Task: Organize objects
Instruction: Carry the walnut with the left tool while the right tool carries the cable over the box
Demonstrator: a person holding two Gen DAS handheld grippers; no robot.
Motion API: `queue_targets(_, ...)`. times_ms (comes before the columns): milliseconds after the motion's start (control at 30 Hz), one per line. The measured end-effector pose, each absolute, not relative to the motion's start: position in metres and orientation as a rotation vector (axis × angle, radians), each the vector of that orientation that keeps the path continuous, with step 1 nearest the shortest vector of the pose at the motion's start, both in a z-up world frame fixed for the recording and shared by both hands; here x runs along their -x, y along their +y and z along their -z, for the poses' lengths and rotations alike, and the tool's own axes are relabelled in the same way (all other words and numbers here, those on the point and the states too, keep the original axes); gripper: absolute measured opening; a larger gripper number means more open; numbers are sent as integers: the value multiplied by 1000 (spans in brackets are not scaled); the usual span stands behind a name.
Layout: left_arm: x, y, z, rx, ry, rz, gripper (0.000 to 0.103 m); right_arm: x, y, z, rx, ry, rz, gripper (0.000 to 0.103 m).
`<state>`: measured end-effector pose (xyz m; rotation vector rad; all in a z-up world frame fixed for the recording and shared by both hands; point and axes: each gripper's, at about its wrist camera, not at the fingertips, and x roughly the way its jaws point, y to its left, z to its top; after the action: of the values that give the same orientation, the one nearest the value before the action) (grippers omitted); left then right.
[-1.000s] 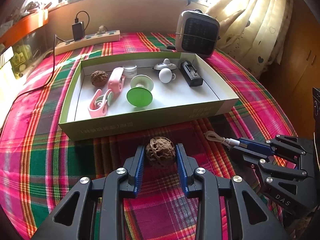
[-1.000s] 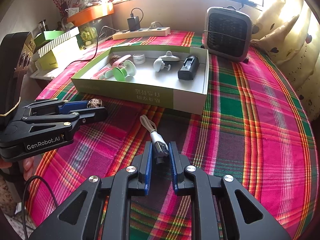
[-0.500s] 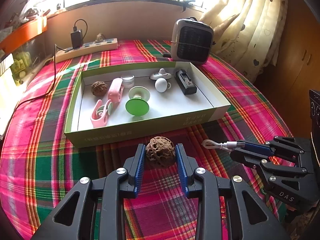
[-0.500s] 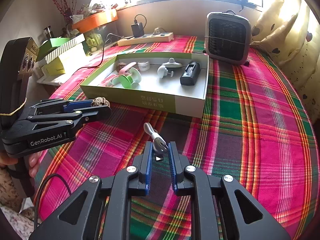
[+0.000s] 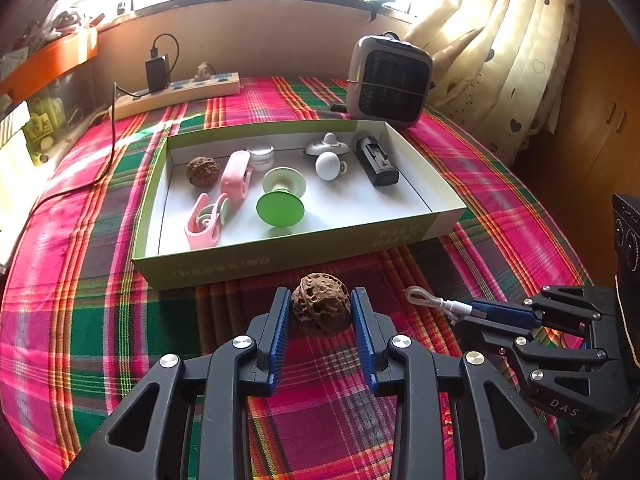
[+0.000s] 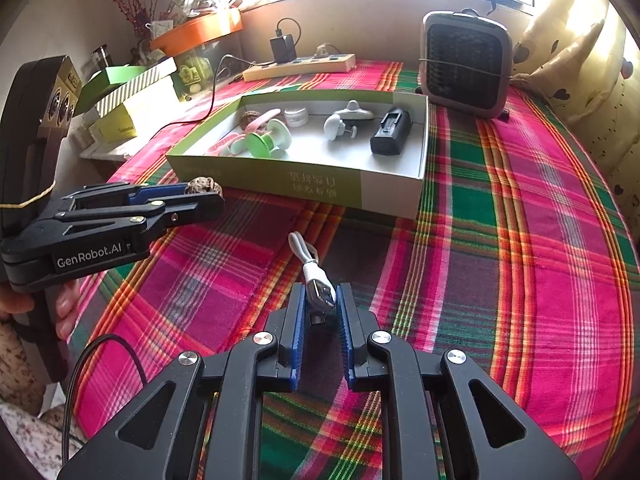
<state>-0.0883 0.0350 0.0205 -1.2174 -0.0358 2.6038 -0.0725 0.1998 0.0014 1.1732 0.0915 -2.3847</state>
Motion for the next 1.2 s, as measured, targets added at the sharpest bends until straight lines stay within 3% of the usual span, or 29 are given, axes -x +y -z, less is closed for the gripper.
queue_targets(433,90,32,-19,1230,-44,-2612,28,80,178,1,-1152,246,2352,22)
queue_targets(600,90,33,-20,1223,-41,-2614,28,79,175,1,-1152,271,2369,16)
queue_targets(1200,89,35,-37,1174,-18,-2632,28,75,182,-24,-1079,184,2379,12)
